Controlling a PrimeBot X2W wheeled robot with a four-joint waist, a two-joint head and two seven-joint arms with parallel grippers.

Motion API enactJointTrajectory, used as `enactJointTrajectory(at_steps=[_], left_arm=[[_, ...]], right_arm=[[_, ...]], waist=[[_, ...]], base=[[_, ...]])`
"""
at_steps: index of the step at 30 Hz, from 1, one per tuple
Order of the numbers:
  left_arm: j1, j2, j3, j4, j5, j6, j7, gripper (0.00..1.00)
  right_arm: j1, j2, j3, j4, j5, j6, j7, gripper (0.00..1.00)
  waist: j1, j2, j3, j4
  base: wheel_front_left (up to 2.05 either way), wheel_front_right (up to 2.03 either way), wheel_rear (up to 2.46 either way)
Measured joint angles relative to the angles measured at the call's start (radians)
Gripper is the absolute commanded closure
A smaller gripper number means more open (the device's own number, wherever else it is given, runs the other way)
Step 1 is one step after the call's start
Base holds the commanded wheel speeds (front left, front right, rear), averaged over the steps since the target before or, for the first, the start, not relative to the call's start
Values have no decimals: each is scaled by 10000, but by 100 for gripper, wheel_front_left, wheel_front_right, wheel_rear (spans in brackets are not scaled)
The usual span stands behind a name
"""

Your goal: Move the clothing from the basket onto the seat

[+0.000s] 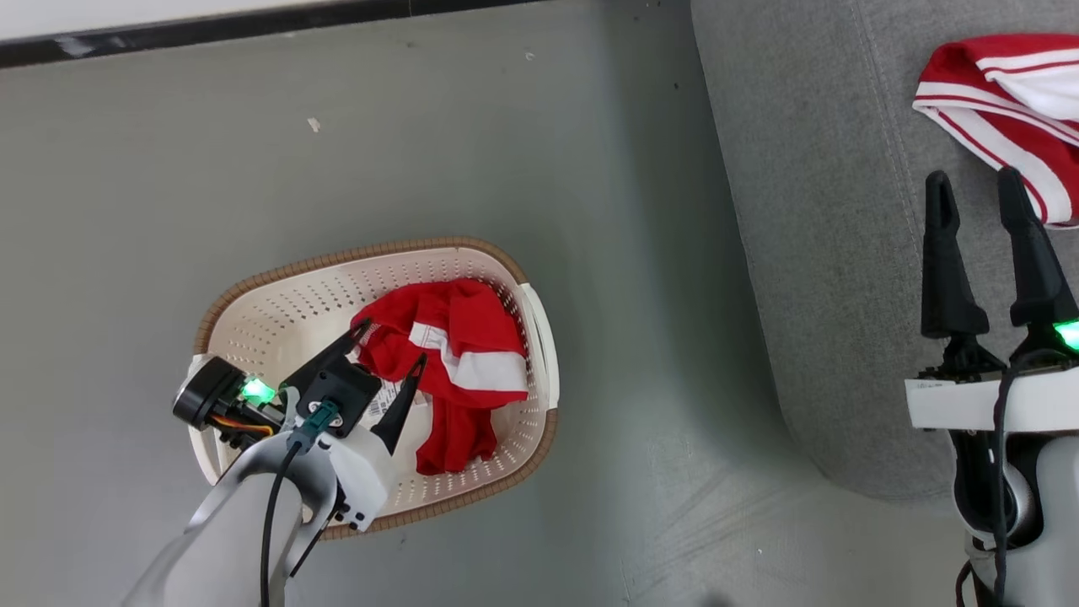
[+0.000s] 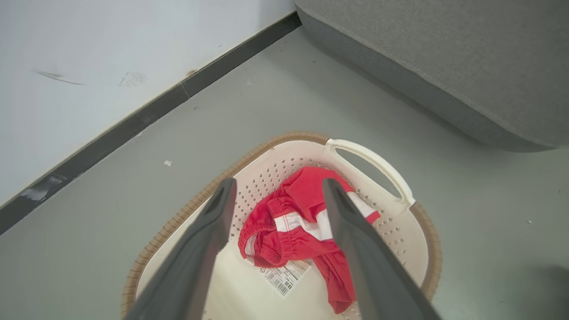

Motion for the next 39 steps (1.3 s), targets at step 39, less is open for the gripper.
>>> enactJointTrajectory(at_steps=[39], left_arm=[[-2871,-203,-836,2692,1315,-357,-155,0]], right_arm=[[-3024,-21,1390,-518,88,0,-2,0]], waist=[[1,0,3238,-957]], base=[[0,0,0]])
